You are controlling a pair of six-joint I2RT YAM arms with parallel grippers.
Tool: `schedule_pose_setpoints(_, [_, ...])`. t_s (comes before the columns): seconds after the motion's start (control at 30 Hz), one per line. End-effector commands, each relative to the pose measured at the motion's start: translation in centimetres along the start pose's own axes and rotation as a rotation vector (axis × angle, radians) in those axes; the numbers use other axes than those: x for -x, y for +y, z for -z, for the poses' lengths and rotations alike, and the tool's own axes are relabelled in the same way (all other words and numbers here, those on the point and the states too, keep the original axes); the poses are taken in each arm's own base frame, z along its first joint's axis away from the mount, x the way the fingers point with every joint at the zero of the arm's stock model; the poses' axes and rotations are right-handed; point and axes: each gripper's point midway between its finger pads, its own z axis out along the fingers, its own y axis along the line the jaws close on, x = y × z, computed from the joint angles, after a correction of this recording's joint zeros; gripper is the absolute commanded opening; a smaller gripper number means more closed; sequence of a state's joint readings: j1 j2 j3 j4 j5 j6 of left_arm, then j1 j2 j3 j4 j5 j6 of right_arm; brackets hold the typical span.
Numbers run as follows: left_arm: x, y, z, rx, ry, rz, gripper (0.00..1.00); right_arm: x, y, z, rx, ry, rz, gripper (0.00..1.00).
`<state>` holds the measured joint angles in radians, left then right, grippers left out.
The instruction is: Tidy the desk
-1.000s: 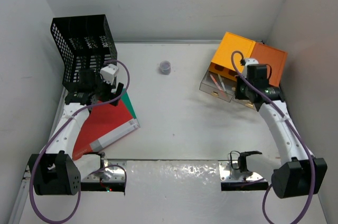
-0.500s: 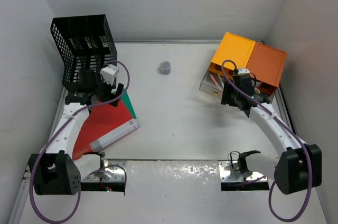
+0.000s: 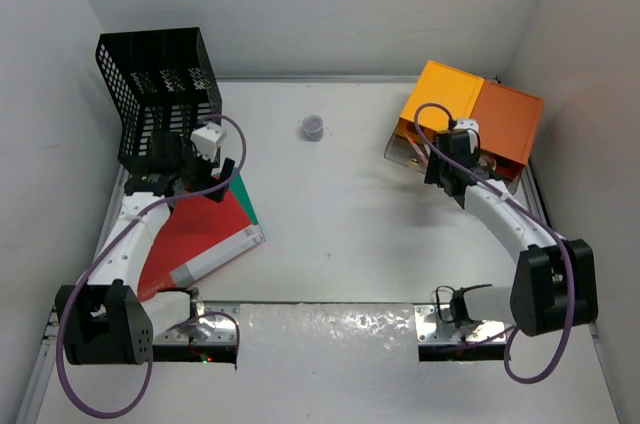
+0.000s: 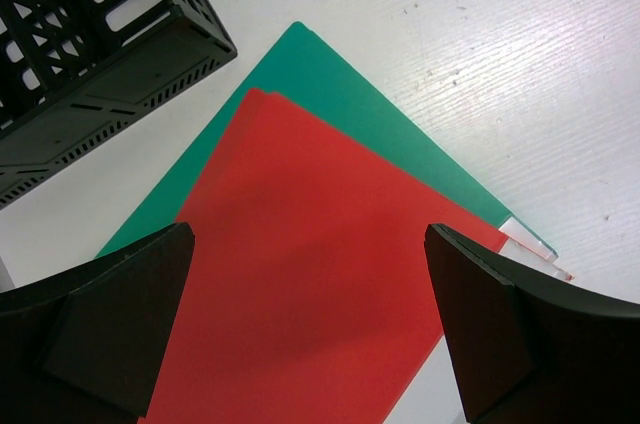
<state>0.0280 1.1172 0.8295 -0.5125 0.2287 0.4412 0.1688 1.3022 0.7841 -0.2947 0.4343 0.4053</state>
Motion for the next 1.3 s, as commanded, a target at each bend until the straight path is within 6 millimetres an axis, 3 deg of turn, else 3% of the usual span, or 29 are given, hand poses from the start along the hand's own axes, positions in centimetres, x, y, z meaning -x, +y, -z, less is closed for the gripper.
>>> schedule_pose_setpoints(0.0, [1.3,1.0,0.2,0.034,-0.041,-0.014,1.0,5.8,-0.4,-0.2,-0.032,-0.178,-0.051,0.6])
schedule_pose_setpoints(0.17, [1.3,1.3,0.2,0.045,-0.035,-0.011,1.0,8.3,-0.9,-1.8,-0.056,-0.191,-0.061,0.62])
schedule_pose_setpoints(0.37, [1.0,1.5,0.2,0.062,-0.023,-0.007,1.0,9.6,-1.3,-4.0,-0.075,-0.21,-0.106,0.6])
schedule_pose_setpoints(0.5, [1.0,1.8,0.0,0.069,-0.017,-0.006,1.0,10.9,-1.4,-4.4,-0.094,-0.261,-0.141,0.59])
schedule_pose_setpoints(0.67, [0.8,2.0,-0.1,0.082,-0.004,-0.003,1.0,11.1,-1.6,-4.6,-0.108,-0.286,-0.17,0.59])
schedule_pose_setpoints(0.93, [0.8,2.1,-0.2,0.085,-0.003,-0.002,1.0,10.4,-3.1,-5.0,-0.169,-0.307,-0.167,0.59])
schedule_pose_setpoints(1.13, [0.8,2.0,-0.1,0.08,-0.003,-0.003,1.0,8.2,0.2,-5.1,0.019,-0.234,-0.171,0.59])
schedule_pose_setpoints(1.2, [0.8,1.9,-0.2,0.074,-0.007,-0.005,1.0,6.9,1.1,-4.5,0.048,-0.242,-0.182,0.61])
schedule_pose_setpoints(1.23, [0.8,1.9,-0.2,0.073,-0.008,-0.005,1.0,4.8,1.3,-4.6,0.046,-0.227,-0.177,0.64])
schedule_pose_setpoints(1.27, [0.8,1.9,-0.2,0.074,-0.007,-0.006,1.0,4.2,1.2,-4.6,0.042,-0.24,-0.188,0.66])
